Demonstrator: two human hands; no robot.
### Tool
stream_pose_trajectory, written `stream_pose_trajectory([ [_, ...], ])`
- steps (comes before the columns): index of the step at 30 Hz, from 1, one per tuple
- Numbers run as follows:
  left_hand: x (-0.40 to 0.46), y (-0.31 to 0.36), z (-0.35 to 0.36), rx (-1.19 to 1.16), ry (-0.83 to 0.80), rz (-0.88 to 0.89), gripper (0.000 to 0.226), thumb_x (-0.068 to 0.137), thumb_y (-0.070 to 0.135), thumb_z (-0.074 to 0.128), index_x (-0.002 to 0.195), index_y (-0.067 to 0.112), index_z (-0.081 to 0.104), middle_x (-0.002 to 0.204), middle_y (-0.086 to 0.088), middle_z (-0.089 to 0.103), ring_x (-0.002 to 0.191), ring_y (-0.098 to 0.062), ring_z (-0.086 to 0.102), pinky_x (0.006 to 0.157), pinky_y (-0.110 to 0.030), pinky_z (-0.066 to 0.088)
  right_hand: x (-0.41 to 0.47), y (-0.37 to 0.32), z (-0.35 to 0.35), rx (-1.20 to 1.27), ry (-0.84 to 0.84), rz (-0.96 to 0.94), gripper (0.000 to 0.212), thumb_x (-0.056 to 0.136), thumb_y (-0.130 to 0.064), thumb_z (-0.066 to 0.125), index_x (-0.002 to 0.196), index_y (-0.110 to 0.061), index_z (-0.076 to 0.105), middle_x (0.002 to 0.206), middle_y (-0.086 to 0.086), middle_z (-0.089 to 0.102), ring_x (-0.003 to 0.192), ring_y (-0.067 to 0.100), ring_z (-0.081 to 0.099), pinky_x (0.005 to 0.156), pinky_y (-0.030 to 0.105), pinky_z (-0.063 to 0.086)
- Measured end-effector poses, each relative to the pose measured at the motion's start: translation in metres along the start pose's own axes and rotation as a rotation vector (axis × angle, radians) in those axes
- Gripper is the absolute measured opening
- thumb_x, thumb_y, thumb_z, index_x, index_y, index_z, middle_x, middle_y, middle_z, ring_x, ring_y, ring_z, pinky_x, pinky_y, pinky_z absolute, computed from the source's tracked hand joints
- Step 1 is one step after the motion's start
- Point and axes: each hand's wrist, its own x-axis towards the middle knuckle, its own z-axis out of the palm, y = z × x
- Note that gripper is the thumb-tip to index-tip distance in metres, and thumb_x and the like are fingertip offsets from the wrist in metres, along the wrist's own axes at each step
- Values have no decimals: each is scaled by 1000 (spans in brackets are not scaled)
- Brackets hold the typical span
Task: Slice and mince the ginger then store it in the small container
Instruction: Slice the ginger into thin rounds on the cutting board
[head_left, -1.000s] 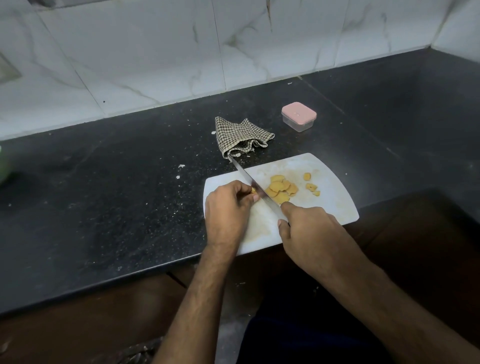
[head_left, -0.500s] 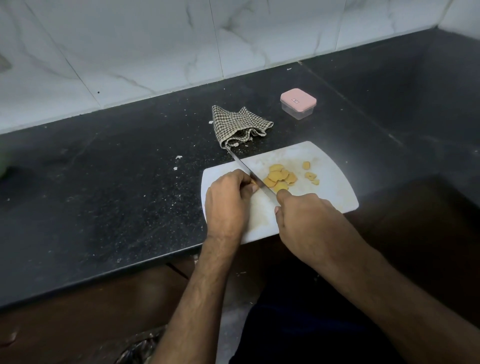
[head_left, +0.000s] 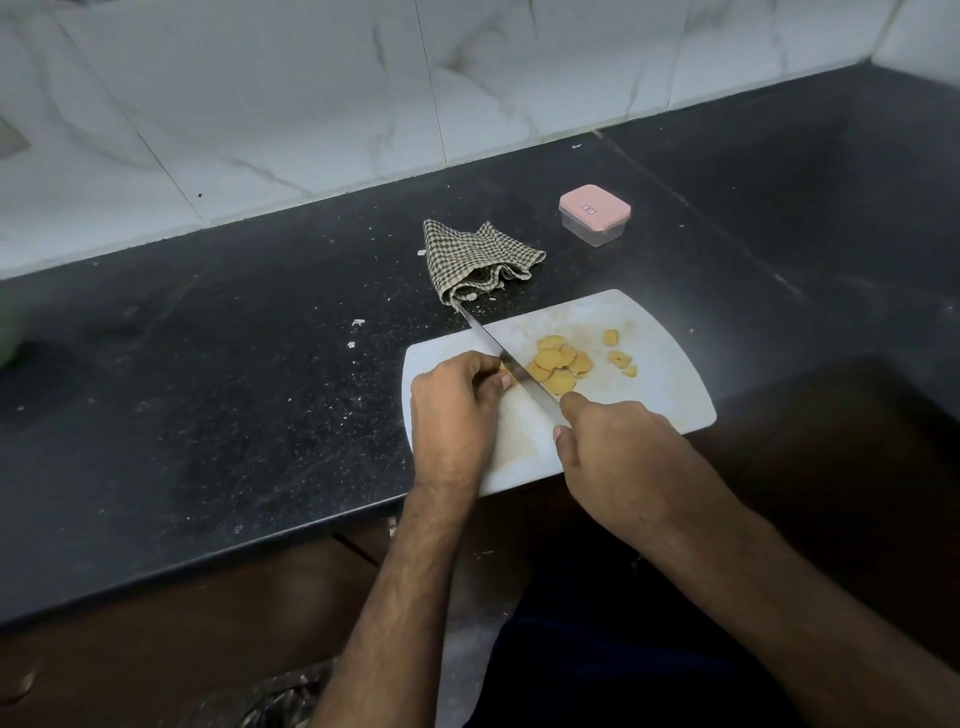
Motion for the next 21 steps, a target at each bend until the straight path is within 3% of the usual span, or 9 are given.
stream_pose_trajectory([
  [8,-2,2,-2,-43,23,-85,7,84,32,84,89,29,82,81,17,75,77,2,68,78,-30,60,0,-3,-1,-17,3,-19,31,106,-37,34,129,-24,49,107,1,64,98,20,61,84,36,55],
  [16,-1,3,-2,51,-2,-56,10,87,31,81,95,27,81,86,12,77,80,-7,70,79,-35,60,2,-3,-1,-40,-32,-12,27,103,-26,40,129,-25,44,98,1,61,91,20,61,79,36,56],
  [21,0,4,-3,83,-7,-50,8,86,28,81,94,25,80,84,7,77,78,-14,70,78,-37,59,7,-4,-4,-42,-63,-28,23,101,-20,39,124,-23,43,81,-1,48,85,22,58,68,35,49],
])
